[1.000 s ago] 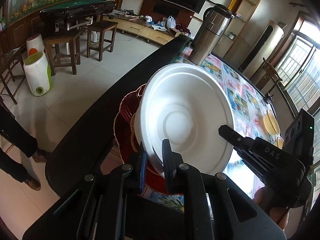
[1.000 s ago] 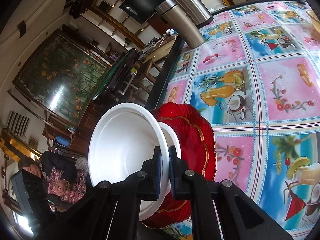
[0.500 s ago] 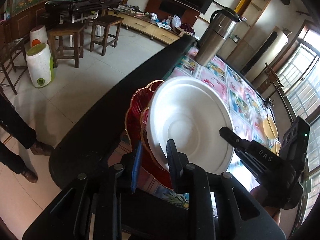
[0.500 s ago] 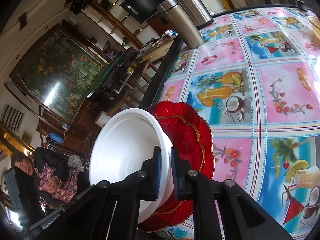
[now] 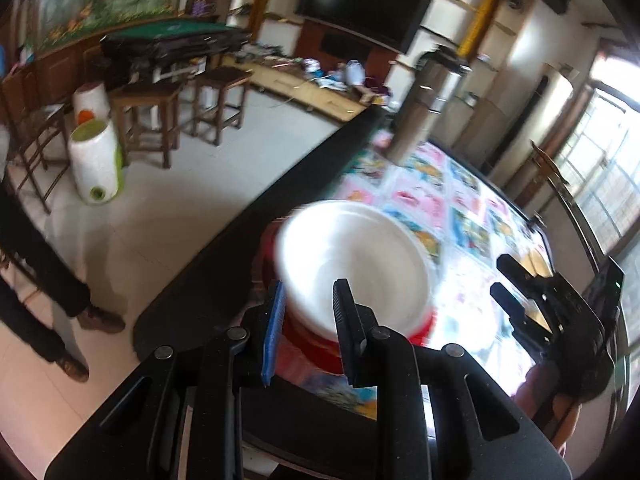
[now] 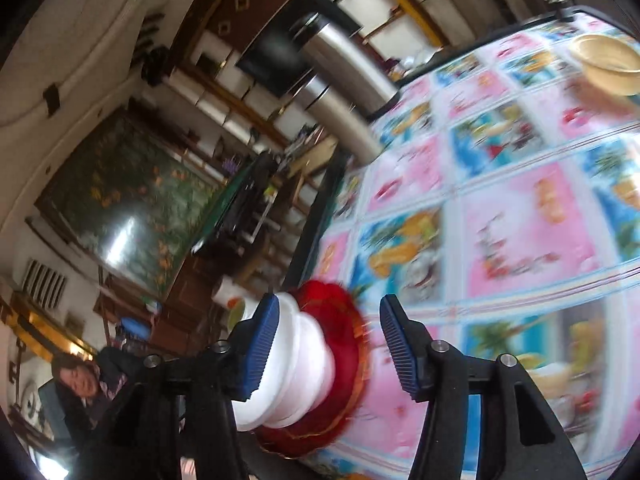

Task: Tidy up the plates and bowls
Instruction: 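Open both grippers to release the white bowl onto the stack, then move both grippers to the rim of the large beige bowl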

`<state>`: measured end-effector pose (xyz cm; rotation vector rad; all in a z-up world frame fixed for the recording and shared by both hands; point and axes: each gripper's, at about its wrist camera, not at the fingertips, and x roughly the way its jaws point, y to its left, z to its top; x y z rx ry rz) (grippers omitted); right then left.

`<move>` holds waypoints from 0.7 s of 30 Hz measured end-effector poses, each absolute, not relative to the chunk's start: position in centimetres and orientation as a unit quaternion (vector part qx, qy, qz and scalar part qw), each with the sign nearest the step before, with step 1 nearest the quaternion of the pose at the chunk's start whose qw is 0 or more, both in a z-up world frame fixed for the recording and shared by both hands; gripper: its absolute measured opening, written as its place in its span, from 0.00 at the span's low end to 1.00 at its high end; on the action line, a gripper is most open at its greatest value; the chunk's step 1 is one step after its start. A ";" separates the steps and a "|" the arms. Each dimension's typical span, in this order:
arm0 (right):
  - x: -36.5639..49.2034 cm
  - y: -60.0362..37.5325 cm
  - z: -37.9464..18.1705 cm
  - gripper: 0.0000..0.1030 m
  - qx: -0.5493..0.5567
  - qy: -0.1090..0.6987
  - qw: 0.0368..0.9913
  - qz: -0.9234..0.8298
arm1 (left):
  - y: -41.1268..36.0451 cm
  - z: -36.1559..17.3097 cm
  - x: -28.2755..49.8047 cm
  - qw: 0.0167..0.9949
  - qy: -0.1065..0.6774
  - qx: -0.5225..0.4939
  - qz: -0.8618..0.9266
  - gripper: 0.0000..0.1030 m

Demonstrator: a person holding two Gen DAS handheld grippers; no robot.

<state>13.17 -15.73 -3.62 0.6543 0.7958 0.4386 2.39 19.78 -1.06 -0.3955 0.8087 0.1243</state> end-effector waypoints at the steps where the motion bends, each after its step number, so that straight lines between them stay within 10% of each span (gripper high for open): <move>1: 13.1 -17.0 -3.5 0.55 0.314 0.374 0.850 0.199 | 18.3 -0.5 2.5 0.903 0.389 -0.179 0.044 0.21; 8: 12.2 -27.5 -3.8 0.59 0.354 0.338 0.864 0.120 | 7.6 -0.3 3.4 0.903 0.414 -0.098 -0.055 0.48; 21: 12.6 -45.3 -2.4 0.65 0.308 0.282 0.906 -0.073 | -9.5 -4.8 8.6 0.828 0.529 -0.008 -0.187 0.48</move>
